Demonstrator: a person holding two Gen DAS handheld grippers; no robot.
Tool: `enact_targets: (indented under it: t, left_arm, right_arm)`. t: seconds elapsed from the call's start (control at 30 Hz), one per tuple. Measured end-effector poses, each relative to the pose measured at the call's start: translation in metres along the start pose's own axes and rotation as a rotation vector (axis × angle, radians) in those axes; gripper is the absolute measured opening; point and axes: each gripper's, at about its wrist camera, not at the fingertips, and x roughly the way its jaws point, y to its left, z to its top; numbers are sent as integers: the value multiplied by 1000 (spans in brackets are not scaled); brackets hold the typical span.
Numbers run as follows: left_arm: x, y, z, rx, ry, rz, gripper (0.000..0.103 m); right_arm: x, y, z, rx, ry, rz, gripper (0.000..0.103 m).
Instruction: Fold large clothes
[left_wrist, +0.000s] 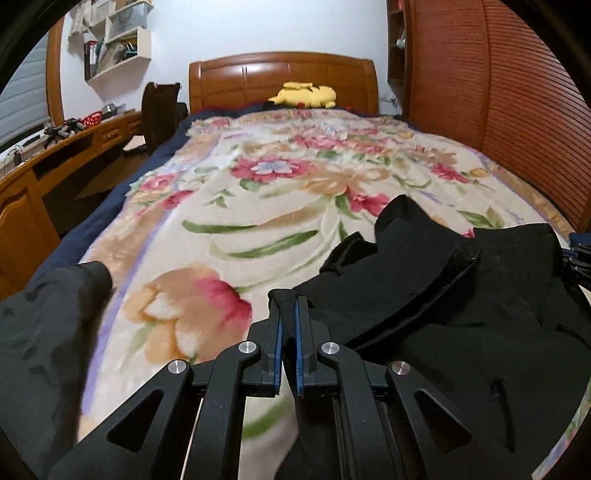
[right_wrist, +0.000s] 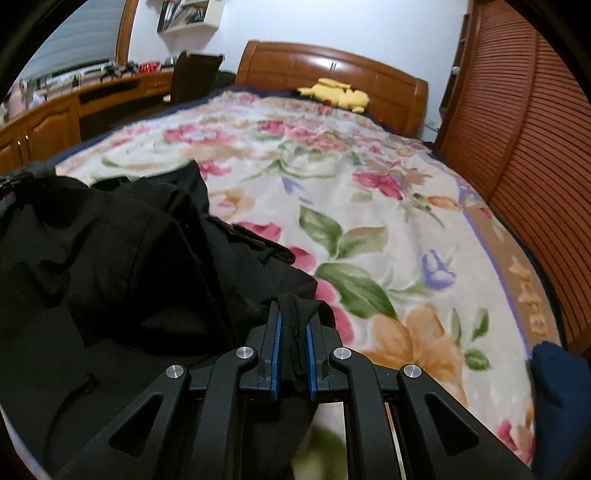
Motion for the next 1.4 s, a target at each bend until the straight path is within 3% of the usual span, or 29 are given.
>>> enact_targets:
  t: [0.27, 0.43, 0.67, 0.73, 0.8, 0.83, 0.9, 0.93, 0.97, 1.0, 1.03, 1.23, 1.4]
  left_arm:
    - [35, 0, 41, 12, -21, 43, 6]
    - [52, 3, 68, 1, -35, 65, 6]
    - [56, 1, 81, -11, -34, 46, 6]
    - [54, -1, 80, -12, -39, 39, 12]
    - [48, -5, 77, -7, -36, 16, 33]
    - [44, -7, 75, -3, -39, 14, 40]
    - [33, -12, 70, 6, -45, 5, 49]
    - [28, -13, 67, 10, -43, -3, 52]
    - [22, -15, 64, 14, -42, -12, 65]
    - [16, -18, 60, 18, -43, -23, 79]
    - [8, -20, 56, 19, -48, -38, 83]
    - [-29, -39, 18, 13, -52, -83, 85]
    - [-45, -60, -16, 36, -25, -113, 85]
  right_arm:
    - [30, -1, 48, -29, -6, -32, 10]
    - [40, -5, 80, -29, -31, -100, 10]
    - [58, -5, 93, 39, -7, -99, 11]
    - [70, -7, 98, 48, -8, -96, 13]
    - [68, -10, 100, 73, -18, -78, 20]
    - [63, -11, 101, 87, -28, -65, 24]
    - [67, -16, 99, 91, -53, -90, 55]
    - [64, -17, 97, 95, -76, -97, 75]
    - [58, -18, 95, 103, -94, -88, 83]
    - [52, -18, 93, 113, -103, -76, 83]
    - [47, -17, 90, 115, -100, -67, 83]
    - [10, 16, 63, 7, -75, 8, 83]
    - [-20, 42, 28, 0, -74, 113, 83]
